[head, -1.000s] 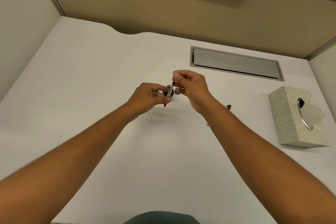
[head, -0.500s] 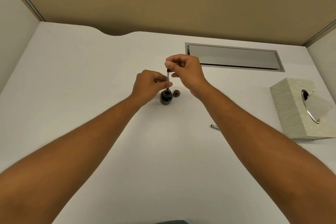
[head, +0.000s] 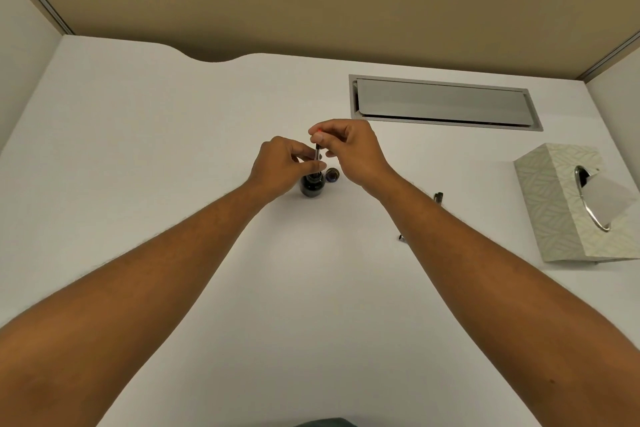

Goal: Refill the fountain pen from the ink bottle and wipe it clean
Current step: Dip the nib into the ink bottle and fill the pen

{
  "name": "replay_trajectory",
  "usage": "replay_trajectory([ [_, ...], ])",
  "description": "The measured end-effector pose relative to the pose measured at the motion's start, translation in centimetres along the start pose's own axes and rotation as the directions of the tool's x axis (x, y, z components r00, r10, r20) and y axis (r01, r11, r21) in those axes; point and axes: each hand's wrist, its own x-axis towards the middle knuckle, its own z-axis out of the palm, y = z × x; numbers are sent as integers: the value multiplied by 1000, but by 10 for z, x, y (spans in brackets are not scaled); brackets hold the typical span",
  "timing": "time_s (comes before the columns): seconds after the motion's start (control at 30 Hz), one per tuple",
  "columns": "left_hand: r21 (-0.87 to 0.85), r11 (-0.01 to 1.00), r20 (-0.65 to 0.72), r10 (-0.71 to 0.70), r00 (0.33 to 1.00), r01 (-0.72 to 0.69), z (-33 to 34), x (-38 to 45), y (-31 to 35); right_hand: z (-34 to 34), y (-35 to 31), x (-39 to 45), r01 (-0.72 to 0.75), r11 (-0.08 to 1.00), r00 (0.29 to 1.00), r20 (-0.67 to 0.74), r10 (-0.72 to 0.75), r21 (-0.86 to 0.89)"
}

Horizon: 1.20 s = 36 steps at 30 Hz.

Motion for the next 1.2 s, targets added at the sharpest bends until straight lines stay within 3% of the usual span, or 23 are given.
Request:
replay_trajectory([
  [0.83, -8, 1000, -149, 16, 989, -17, 13, -8, -11, 4, 1, -7, -47, 998, 991, -127, 42, -34],
  [0.93, -30, 999, -147, 10, 989, -15, 13, -7, -11, 0, 3, -4, -31, 998, 997, -70, 28, -48],
  [1.07, -28, 999, -141, 13, 990, -17, 12, -5, -12, -10, 2, -1, 7, 1000, 993, 118, -8, 2],
  [1.2, -35, 999, -162, 34, 986, -40, 13, -4, -17, -8, 0, 1, 42, 999, 999, 28, -41, -29],
])
